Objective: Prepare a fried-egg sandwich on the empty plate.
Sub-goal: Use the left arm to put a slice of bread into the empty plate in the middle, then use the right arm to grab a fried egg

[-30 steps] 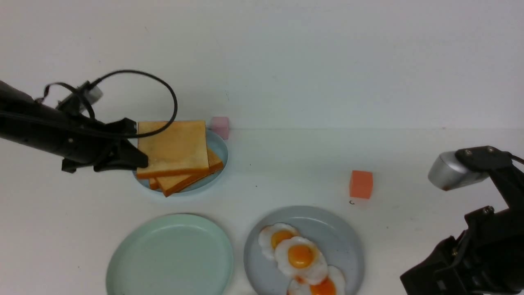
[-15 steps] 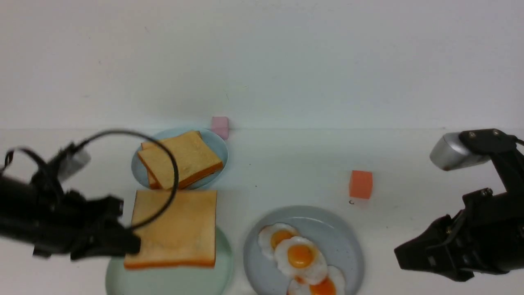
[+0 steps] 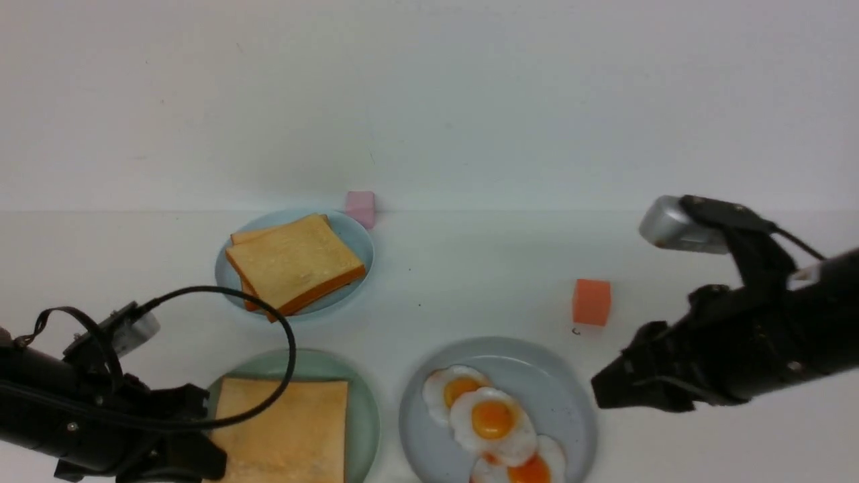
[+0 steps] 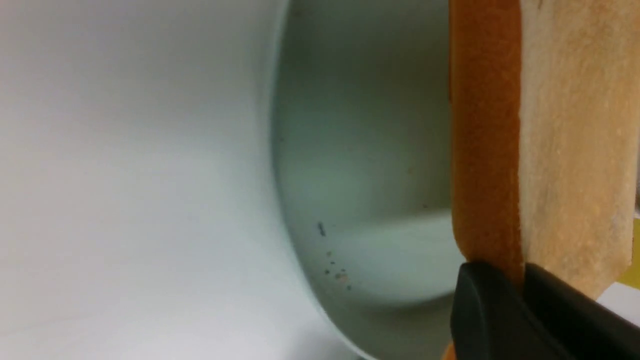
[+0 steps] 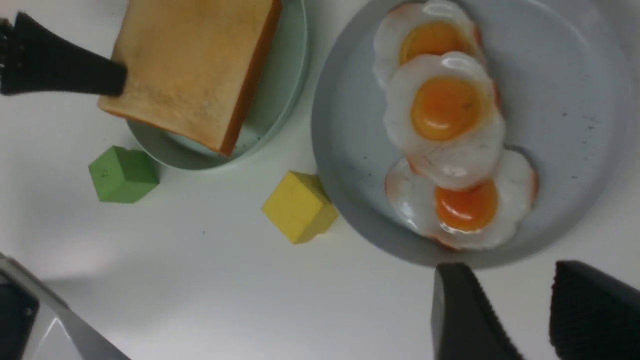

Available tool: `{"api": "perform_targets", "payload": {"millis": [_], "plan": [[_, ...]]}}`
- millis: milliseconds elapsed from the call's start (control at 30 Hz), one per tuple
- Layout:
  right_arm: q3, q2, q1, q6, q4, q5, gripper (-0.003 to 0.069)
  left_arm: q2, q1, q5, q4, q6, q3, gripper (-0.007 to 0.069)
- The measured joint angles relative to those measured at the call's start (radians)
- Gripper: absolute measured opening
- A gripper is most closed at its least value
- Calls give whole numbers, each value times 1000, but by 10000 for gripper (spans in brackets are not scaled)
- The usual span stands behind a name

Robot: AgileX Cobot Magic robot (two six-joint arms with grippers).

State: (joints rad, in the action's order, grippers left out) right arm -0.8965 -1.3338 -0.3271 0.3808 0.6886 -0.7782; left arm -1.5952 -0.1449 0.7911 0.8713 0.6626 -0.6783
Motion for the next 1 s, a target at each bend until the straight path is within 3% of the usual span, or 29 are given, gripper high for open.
{"api": "perform_targets", "payload": {"millis": [167,233,567,667,867,1000], "plan": [[-90,-209,0,215,122,1,347,-19,0,-23,5,-5,-4,58],[-110,-257,0,245,138,2,351,-19,0,-24,5,-18,-11,76],[-300,-582,42,276,164,-99,355,-15,0,122,-58,-136,-97,399],[-305,-624,61,282,175,-106,355,22,0,135,-95,-188,-118,454],[-305,-704,67,359,298,-123,353,164,0,171,-105,-222,-181,474],[-308,-736,69,389,374,-132,302,287,13,197,-91,-225,-223,426]]}}
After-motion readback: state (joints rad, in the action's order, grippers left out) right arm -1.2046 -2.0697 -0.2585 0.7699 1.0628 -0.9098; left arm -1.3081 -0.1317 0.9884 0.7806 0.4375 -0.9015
